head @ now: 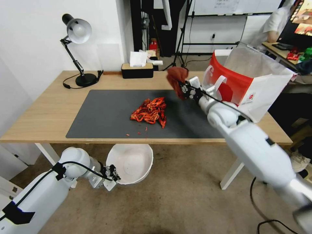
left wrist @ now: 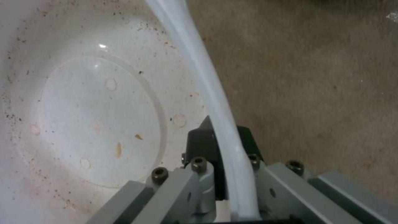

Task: Sweep shrimp from table into container with towel, then put container into takeout bag.

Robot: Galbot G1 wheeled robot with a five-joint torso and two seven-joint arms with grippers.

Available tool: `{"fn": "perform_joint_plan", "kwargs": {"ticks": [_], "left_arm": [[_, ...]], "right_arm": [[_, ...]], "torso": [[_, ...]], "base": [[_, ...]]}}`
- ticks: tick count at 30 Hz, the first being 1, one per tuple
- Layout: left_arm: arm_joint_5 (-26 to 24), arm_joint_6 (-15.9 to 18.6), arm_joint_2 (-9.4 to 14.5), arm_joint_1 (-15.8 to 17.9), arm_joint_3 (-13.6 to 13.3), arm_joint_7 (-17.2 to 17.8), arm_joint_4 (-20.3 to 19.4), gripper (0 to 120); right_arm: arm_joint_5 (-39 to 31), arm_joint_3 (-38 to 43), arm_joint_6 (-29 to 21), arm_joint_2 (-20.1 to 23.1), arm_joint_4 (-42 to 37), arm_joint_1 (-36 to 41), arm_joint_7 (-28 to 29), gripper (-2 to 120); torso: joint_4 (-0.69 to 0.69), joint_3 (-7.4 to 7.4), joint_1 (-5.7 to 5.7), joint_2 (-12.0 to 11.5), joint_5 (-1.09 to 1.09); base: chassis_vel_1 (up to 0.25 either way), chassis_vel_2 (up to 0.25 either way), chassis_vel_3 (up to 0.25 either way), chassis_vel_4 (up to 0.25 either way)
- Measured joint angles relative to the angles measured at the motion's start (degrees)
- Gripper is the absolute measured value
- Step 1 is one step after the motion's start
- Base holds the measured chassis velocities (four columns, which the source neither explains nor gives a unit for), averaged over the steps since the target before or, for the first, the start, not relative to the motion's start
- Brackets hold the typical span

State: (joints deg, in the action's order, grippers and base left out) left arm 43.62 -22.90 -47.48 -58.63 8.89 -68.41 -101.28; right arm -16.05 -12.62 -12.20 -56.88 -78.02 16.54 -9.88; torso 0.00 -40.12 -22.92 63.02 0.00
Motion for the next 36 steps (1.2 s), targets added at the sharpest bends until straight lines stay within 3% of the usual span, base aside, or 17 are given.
{"fn": "perform_joint_plan", "kwargs": {"ticks": [1, 2, 5, 11, 18, 21, 24, 29, 32, 36], "left_arm": [[0.0, 0.0, 0.0, 0.0, 0.0, 0.0, 0.0, 0], [0.5, -0.3, -0.2, 0.0, -0.1, 0.0, 0.3, 0], [1.4, -0.6, -0.2, 0.1, -0.3, 0.0, 0.2, 0], [2.1, -1.2, -0.2, 0.7, -1.2, 0.2, 0.2, 0], [3.7, -2.2, -0.1, 3.0, -4.5, 0.8, 1.2, 0], [6.6, -3.8, -0.2, 6.6, -8.0, 0.9, 2.4, 0], [6.7, -3.9, -0.1, 8.4, -9.7, 0.9, 3.0, 0], [6.7, -3.9, -0.5, 10.1, -11.3, 0.8, 3.7, 0], [6.1, -3.8, -1.0, 11.7, -13.3, 0.6, 5.0, 0], [5.8, -3.7, -1.6, 12.2, -13.9, 0.4, 5.9, 0]], "right_arm": [[0.0, 0.0, 0.0, 0.0, 0.0, 0.0, 0.0, 6], [4.1, -2.9, 3.2, -1.3, 4.9, -3.5, -2.9, 6], [7.5, -6.2, 6.6, -4.0, 11.9, -7.5, -6.1, 6], [10.6, -9.7, 8.7, -6.8, 18.7, -10.6, -10.0, 6], [10.7, -11.0, 8.7, -8.3, 20.8, -10.5, -11.5, 6], [9.5, -11.1, 8.0, -8.5, 21.3, -9.9, -12.4, 6], [8.3, -11.5, 7.1, -8.2, 21.3, -9.7, -13.4, 6], [6.9, -11.6, 6.9, -8.0, 21.3, -9.6, -14.8, 6], [5.3, -12.5, 9.5, -6.5, 21.0, -9.3, -20.2, 6], [5.7, -13.0, 11.5, -5.5, 20.7, -9.3, -22.5, 6]], "torso": [[0.00, 0.00, 0.00, 0.0, 0.00], [0.00, 0.01, 0.00, 0.0, 0.00], [0.03, 0.00, -0.01, 0.0, 0.00], [0.00, 0.01, -0.01, 0.0, 0.00], [0.02, 0.01, 0.00, 0.0, -0.02], [-0.02, 0.01, 0.00, 0.0, 0.00], [-0.02, 0.01, 0.00, 0.0, 0.02], [0.01, 0.02, 0.00, 0.0, -0.01], [0.00, 0.02, 0.00, 0.0, 0.00], [0.01, 0.02, 0.01, 0.0, 0.01]], "base": [[0.000, 0.000, 0.000, 0.000], [0.000, 0.000, 0.000, 0.000], [0.000, 0.000, 0.000, 0.000], [0.000, 0.000, 0.000, 0.000], [0.000, 0.000, 0.000, 0.000], [0.000, 0.000, 0.000, 0.000], [0.000, 0.000, 0.000, 0.000], [0.000, 0.000, 0.000, 0.000], [0.000, 0.000, 0.000, 0.000], [0.000, 0.000, 0.000, 0.000]]}}
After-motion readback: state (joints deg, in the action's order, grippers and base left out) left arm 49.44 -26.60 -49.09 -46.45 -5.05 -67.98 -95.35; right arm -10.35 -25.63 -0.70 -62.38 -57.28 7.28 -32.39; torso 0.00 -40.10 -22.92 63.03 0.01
